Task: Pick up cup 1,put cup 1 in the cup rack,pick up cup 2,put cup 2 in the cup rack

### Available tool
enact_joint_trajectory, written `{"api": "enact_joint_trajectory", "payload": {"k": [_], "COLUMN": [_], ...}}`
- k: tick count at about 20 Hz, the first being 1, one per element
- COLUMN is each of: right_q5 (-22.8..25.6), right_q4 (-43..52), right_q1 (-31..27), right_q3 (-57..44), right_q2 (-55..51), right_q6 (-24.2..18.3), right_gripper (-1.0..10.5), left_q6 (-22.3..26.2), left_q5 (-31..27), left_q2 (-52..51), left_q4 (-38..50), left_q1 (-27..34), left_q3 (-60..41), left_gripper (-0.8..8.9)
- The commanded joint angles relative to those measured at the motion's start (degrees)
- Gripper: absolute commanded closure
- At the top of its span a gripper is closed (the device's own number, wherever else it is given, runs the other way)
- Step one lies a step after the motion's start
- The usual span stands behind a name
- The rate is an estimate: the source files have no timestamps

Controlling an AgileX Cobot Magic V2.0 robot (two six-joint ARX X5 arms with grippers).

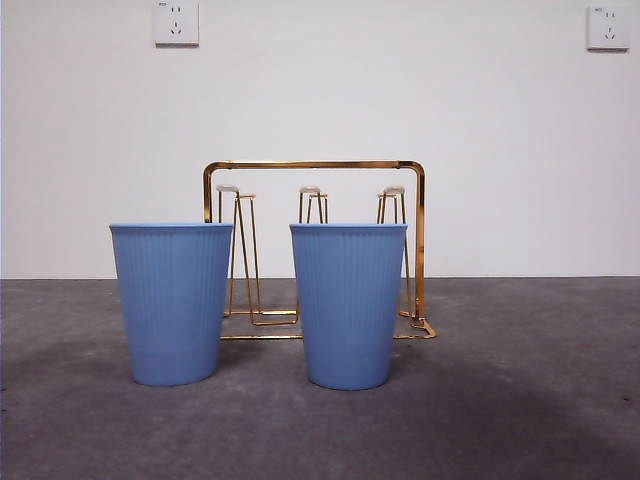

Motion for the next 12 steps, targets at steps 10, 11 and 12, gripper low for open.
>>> {"api": "enact_joint_trajectory", "payload": {"k": [10,11,12], "right_q5": [-9.01,-10.08,-11.15], "right_q4": [-26.12,-27.76,-29.16], "right_q1": [0.0,0.0,0.0], "right_q3": [25.97,27.63,28.92], "right_q2": [17.35,18.82,20.06], "right_q6": [-13.25,-13.29,-13.31], "right_gripper": [9.6,9.6,9.6], "left_q6": [4.39,4.98,5.51], "left_q5": [9.79,10.56,11.04], "left_q2": [11.23,12.17,12.94], "left_q4": [-17.09,-18.78,-20.2], "left_q1": [0.17,0.17,0.17], "left_q3": [18.1,19.5,20.61], "left_gripper": [8.2,8.2,8.2]}}
